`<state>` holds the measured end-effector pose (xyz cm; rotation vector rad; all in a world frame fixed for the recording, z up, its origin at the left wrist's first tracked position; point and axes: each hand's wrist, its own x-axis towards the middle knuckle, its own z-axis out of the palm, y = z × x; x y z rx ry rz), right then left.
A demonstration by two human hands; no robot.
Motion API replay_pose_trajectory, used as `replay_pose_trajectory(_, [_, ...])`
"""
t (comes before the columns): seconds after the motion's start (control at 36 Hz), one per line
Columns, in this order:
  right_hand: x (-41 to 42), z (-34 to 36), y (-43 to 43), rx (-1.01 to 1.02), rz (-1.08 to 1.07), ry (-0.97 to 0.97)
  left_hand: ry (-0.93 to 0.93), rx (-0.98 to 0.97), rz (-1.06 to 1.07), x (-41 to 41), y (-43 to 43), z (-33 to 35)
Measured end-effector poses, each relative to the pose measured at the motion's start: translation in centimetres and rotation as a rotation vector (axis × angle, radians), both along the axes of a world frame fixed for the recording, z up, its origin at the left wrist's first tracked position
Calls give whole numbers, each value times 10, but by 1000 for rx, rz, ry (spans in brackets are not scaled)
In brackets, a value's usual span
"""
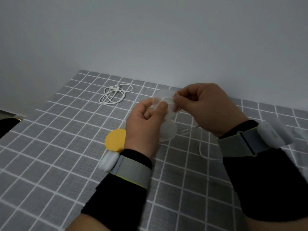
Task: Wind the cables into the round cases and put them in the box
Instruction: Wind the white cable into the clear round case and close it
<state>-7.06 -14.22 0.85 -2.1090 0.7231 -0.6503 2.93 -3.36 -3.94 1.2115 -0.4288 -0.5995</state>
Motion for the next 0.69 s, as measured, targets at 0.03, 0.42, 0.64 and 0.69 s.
replay_pose_trajectory(0.03, [-1,4,-1,-37,12,25,-1,-23,-15,1,0,2])
replay_pose_trajectory(0.42, [-9,9,-2,-296,-67,272,-185,4,-51,-1,-2,-9])
replay_pose_trajectory(0.64, [3,-5,7,-311,-215,280,-75,-12,64,1,-3,-10])
replay_pose_trajectory(0.69, [7,-7,11,-285,-237,263,-30,-19,98,3,-4,-11])
